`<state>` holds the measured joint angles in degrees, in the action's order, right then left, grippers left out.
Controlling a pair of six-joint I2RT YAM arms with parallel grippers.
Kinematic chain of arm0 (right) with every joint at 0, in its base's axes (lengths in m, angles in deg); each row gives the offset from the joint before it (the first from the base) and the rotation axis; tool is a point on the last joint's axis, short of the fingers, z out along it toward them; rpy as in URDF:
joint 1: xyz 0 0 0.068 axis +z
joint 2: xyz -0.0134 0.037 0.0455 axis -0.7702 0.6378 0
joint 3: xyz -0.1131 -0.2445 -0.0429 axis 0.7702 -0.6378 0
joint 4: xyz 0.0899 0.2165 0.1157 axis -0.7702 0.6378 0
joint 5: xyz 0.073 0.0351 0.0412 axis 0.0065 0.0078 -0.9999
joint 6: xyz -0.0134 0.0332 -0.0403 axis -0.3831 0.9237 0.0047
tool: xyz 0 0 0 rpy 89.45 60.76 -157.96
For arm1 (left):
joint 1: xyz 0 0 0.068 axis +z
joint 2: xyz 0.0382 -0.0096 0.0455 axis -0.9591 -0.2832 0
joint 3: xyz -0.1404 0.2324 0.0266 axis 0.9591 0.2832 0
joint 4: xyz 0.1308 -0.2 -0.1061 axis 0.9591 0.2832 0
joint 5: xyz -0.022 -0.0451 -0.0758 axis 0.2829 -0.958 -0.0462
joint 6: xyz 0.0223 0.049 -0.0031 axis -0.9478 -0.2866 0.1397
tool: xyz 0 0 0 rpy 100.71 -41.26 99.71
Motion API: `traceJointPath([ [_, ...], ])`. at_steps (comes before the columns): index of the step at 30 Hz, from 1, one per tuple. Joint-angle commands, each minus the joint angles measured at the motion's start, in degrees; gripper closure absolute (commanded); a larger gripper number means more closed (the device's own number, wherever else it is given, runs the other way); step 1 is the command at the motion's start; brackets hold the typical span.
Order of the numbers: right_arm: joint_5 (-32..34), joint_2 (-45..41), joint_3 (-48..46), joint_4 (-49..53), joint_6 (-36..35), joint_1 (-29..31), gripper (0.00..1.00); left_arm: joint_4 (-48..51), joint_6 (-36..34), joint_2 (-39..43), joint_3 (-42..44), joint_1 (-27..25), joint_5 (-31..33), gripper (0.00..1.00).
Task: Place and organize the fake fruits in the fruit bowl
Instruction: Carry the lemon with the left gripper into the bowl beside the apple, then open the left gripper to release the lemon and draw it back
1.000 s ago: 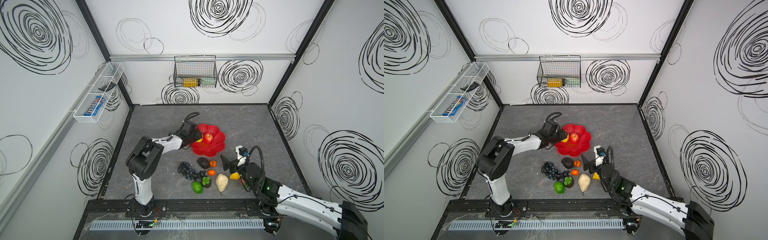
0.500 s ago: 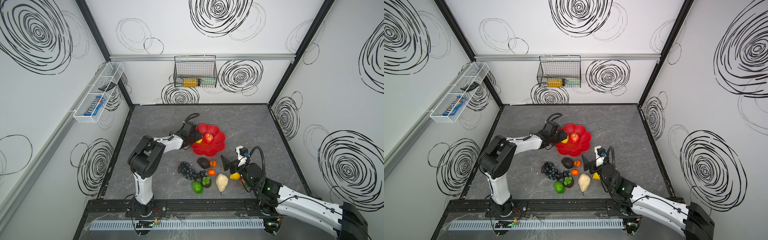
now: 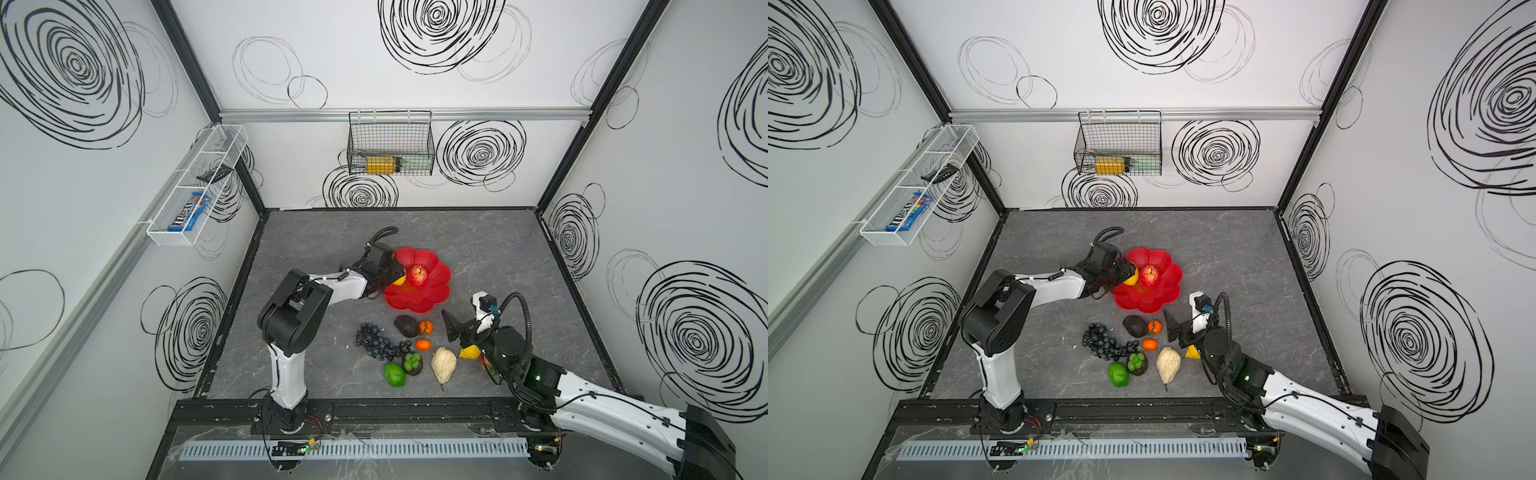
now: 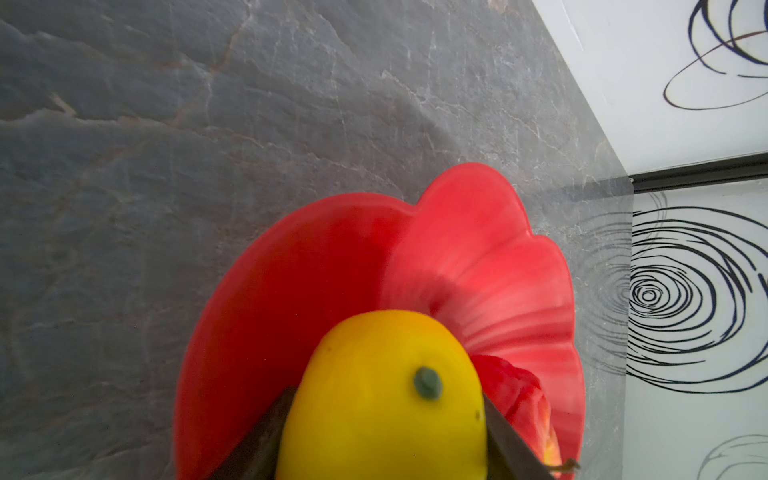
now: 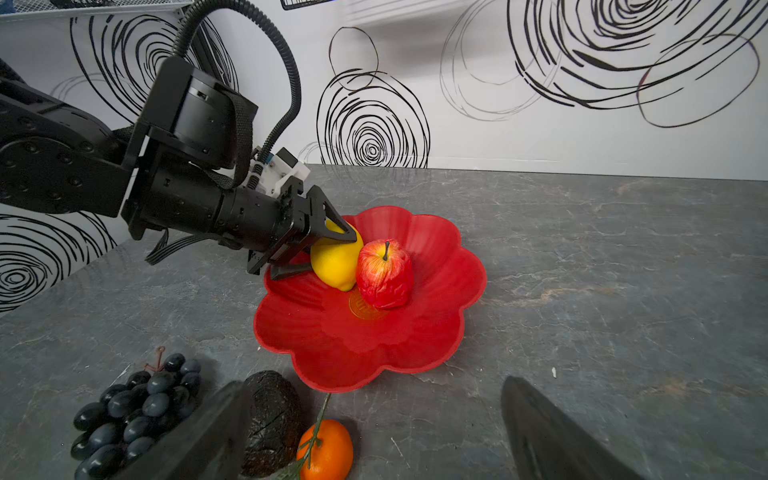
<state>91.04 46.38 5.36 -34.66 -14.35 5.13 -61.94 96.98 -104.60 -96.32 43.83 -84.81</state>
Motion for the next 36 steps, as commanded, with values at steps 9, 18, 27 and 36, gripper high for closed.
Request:
traceJointPath([
  [9, -0.1, -0.6, -0.6, -1.5, 0.3, -0.4, 0.03, -1.9, 1.6, -0.5, -1.6, 1.0, 1.2, 0.32],
  [18, -0.1, -0.5, -0.6, -1.5, 0.4, -0.4, 0.03, -2.4, 2.0, 2.3, -0.1, 0.9, 2.3, 0.27],
  [27, -0.1, -0.6, -0.6, -1.4, 0.5, -0.5, 0.03, -2.3, 1.9, 4.4, 0.9, 0.7, 2.6, 0.27],
  [36, 0.5, -0.4, 3.4, 6.3, 3.8, -0.7, 0.03, -2.9, -2.0, 14.3, 5.5, -0.3, 3.0, 0.26],
])
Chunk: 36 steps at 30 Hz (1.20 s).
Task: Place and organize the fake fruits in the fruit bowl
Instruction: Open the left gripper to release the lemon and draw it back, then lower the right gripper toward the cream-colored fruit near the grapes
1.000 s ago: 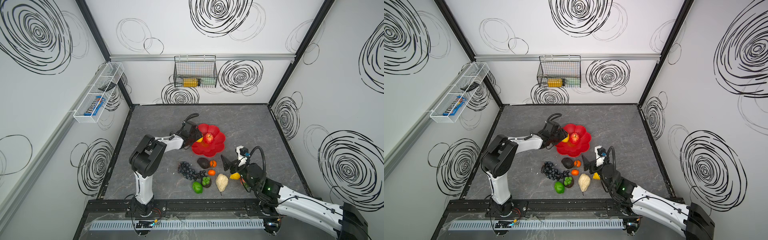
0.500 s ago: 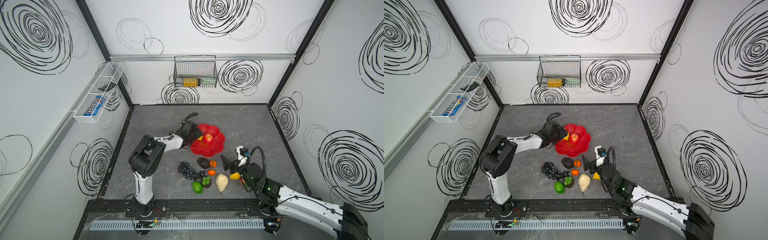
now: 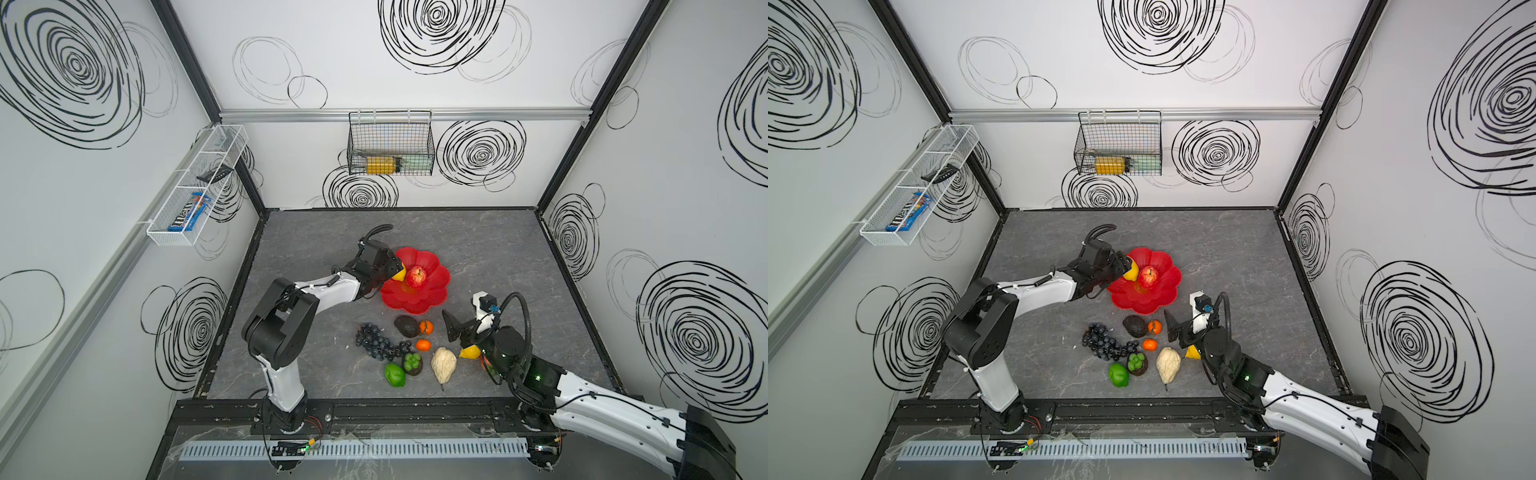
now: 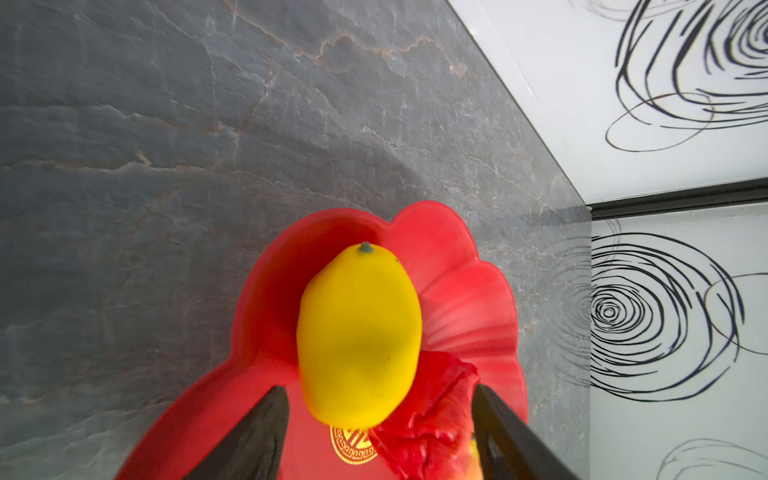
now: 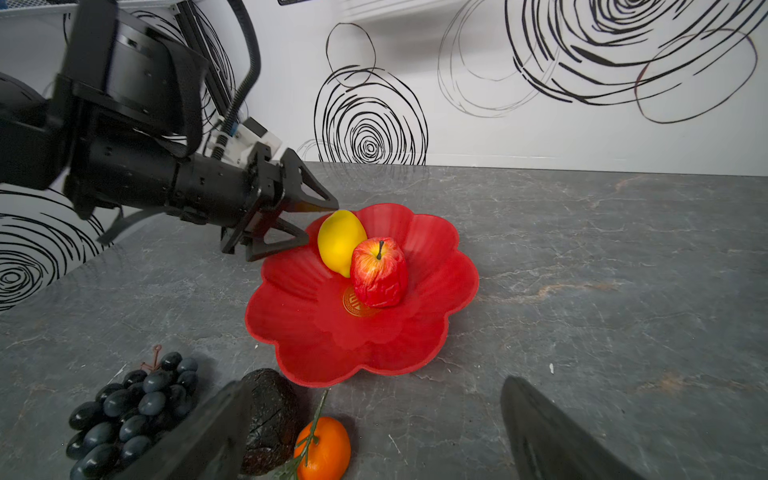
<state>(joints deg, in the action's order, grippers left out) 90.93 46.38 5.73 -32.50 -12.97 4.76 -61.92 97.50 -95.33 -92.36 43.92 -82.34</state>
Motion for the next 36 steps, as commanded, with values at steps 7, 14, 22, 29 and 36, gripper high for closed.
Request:
traceJointPath([
  [7, -7.2, 1.2, 11.3, 21.8, 11.2, -0.3, 0.02, -4.3, -12.5, 20.8, 13.2, -2.3, 2.7, 0.23],
  [14, -15.1, 6.6, 18.0, 39.2, 25.1, 1.0, 0.02, -3.2, -23.6, 39.4, 26.9, -3.3, 4.9, 0.19],
  [22, -14.9, 13.8, 24.9, 53.4, 38.7, 11.2, 0.02, -7.6, -27.8, 59.9, 41.9, -2.6, 8.0, 0.14],
  [29, -16.2, 18.2, 25.9, 54.4, 46.2, 12.9, 0.01, -7.6, -32.6, 66.5, 47.4, -2.0, 8.0, 0.12],
  [36, -15.3, 22.6, 26.5, 53.6, 48.4, 12.9, 0.0, -7.3, -32.8, 67.8, 47.5, -1.2, 7.1, 0.1],
])
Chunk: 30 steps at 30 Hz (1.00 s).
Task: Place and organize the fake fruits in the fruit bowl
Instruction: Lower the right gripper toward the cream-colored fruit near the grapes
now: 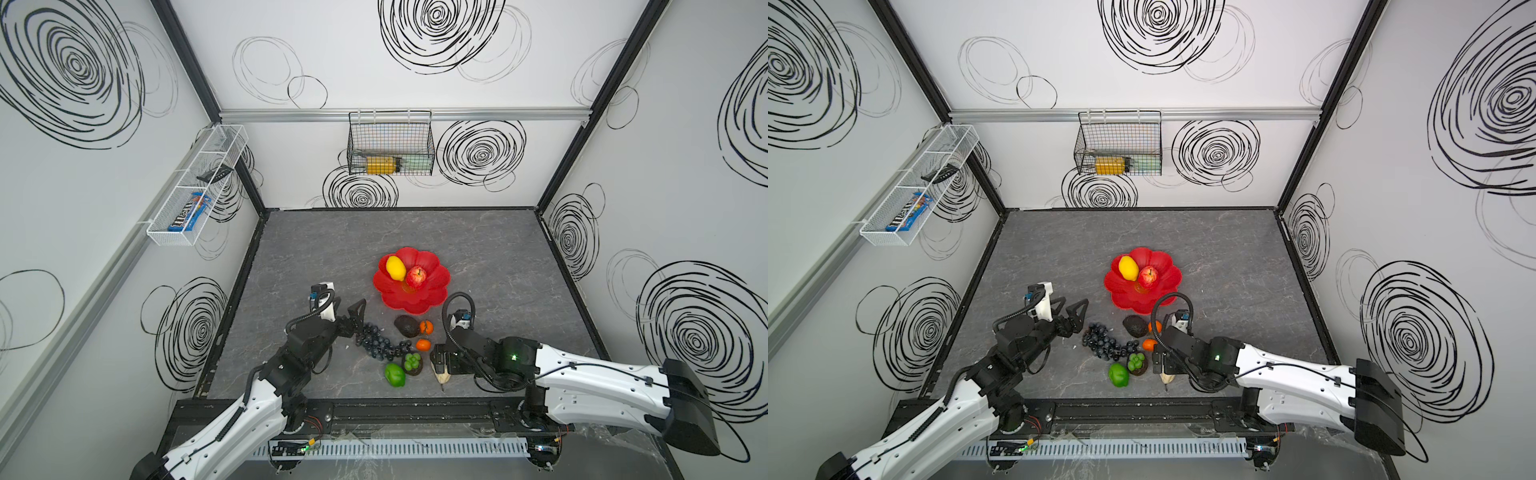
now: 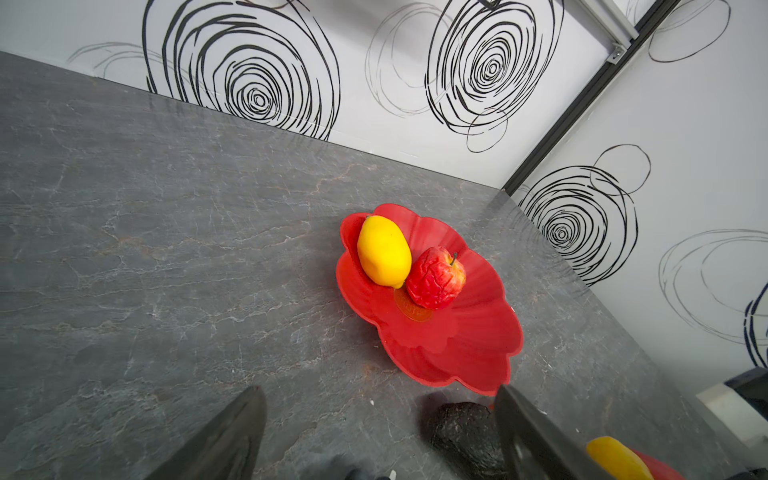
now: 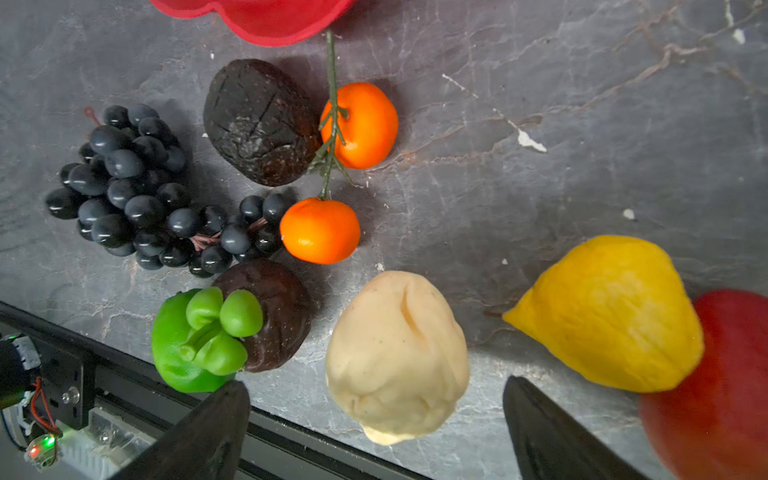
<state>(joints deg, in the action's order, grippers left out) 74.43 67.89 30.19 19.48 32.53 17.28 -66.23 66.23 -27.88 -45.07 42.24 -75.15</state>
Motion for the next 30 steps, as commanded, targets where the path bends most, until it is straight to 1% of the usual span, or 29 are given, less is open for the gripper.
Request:
traceJointPath([
  [1, 1.1, 1.5, 2.1, 1.3, 2.9, 0.3, 0.01, -2.9, -1.5, 0.4, 0.2, 0.5, -0.2, 0.09],
  [10, -0.2, 6.1, 2.3, -1.3, 2.9, 0.3, 0.06, -2.3, -1.0, 1.7, 0.2, 0.5, -0.1, 0.08],
  [23, -2.6, 8.4, 0.3, -5.3, 1.8, -2.1, 0.16, -1.9, -0.7, 2.4, 0.4, 0.5, 0.6, 0.06],
  [30, -4.1, 10.8, 0.4, -4.7, 1.5, -3.7, 0.17, -2.1, -0.6, 2.2, 0.5, 0.6, 0.5, 0.06],
])
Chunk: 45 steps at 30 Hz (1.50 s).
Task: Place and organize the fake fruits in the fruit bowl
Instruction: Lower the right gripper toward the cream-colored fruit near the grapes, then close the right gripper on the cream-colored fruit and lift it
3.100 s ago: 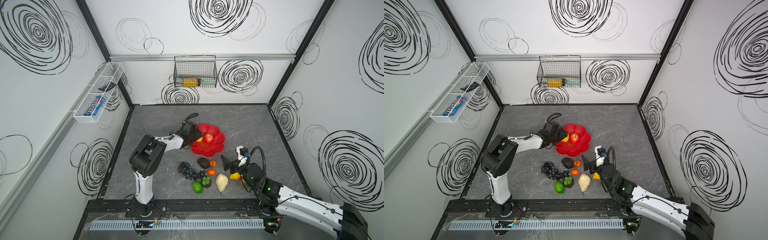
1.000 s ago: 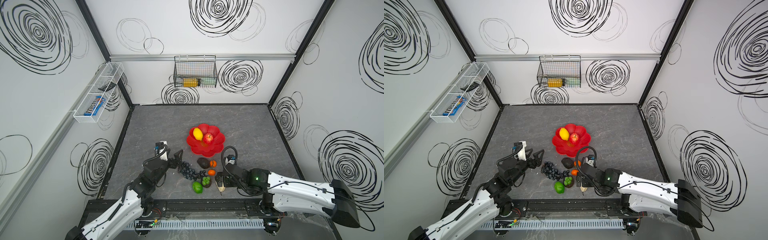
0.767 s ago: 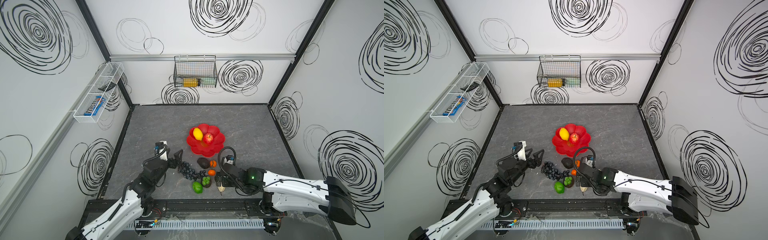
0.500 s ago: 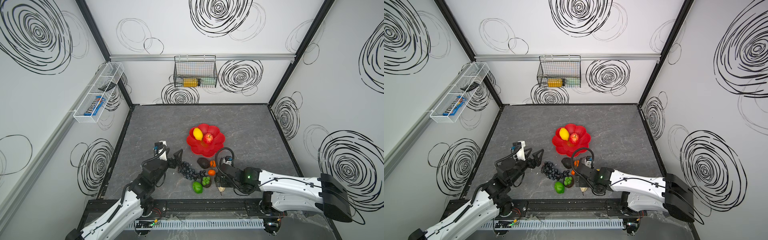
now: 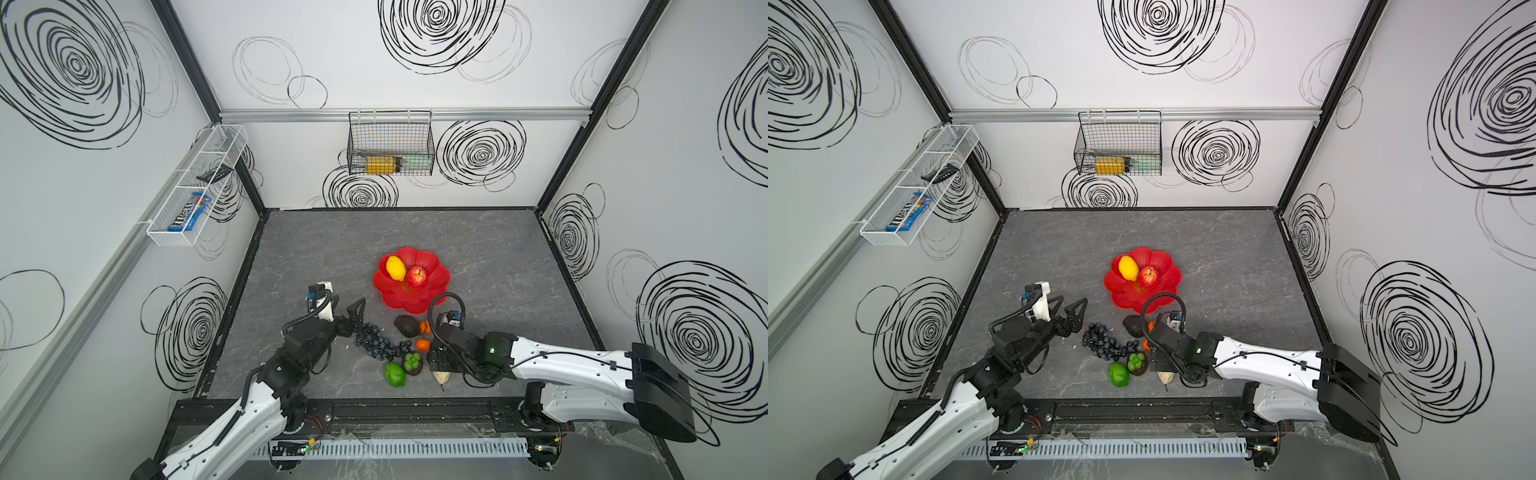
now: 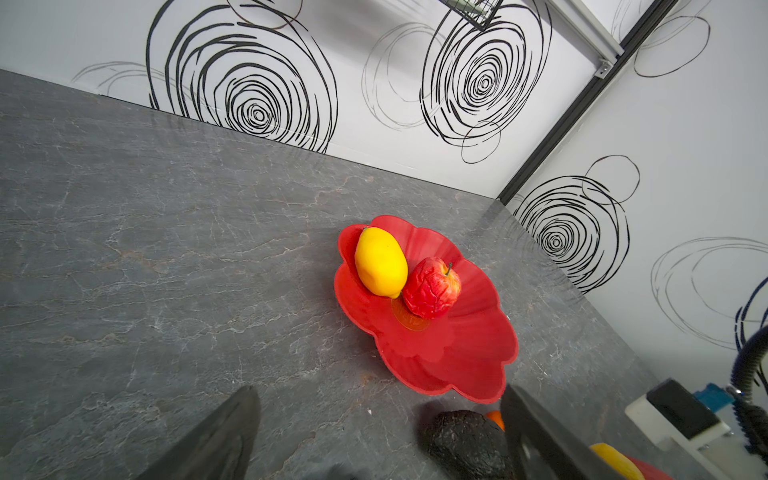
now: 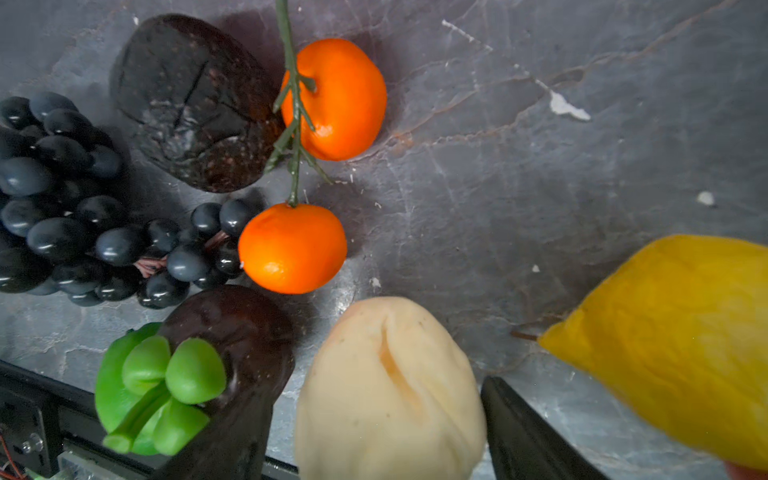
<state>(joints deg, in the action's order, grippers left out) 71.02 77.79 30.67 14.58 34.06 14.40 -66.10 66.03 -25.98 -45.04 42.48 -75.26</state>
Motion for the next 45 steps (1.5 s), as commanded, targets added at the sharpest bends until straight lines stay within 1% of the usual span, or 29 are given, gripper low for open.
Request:
traceJointPath([
  [1, -0.7, 1.0, -0.1, 0.2, -0.2, -0.9, 0.18, -2.3, -0.5, 0.3, 0.5, 0.4, 0.5, 0.05],
  [14, -1.6, 1.6, -1.1, -1.5, -1.1, -2.2, 0.3, -3.4, -0.4, -0.5, 0.7, 0.4, -0.3, 0.05],
  [18, -0.9, -0.3, -0.9, -0.8, -1.1, -2.4, 0.3, -3.8, -0.5, -0.7, 0.8, 0.4, -0.9, 0.05],
  [21, -1.2, -3.0, -0.6, 0.3, -1.4, -3.9, 0.3, -4.6, -0.5, -1.0, 0.8, 0.4, -1.7, 0.05],
  [24, -2.4, -7.9, -0.9, 0.0, -2.1, -6.5, 0.3, -6.1, -0.4, -1.3, 1.1, 0.3, -3.1, 0.06],
  [28, -2.6, -16.6, -2.6, -4.8, -4.3, -9.7, 0.31, -9.2, -0.1, -2.1, 1.0, -1.6, -4.9, 0.07],
  [31, -2.7, -22.9, -4.5, -9.8, -3.8, -12.9, 0.31, -14.0, -0.1, -2.3, 1.5, -6.0, -4.6, 0.07],
  [35, -8.3, -25.4, -5.4, -15.1, -3.1, -18.8, 0.32, -18.5, -3.6, -4.9, 0.2, -15.7, 0.9, 0.07],
  [39, -11.7, -26.3, -8.1, -24.8, 0.8, -20.9, 0.33, -24.8, -7.6, -9.8, -0.5, -25.3, 6.6, 0.06],
  [42, -12.2, -26.2, -9.4, -30.9, 4.4, -21.4, 0.33, -29.4, -9.7, -14.2, -0.7, -30.5, 10.2, 0.07],
  [45, -12.8, -26.1, -10.9, -37.1, 8.4, -21.4, 0.33, -34.3, -10.0, -18.8, -1.2, -34.2, 12.7, 0.07],
])
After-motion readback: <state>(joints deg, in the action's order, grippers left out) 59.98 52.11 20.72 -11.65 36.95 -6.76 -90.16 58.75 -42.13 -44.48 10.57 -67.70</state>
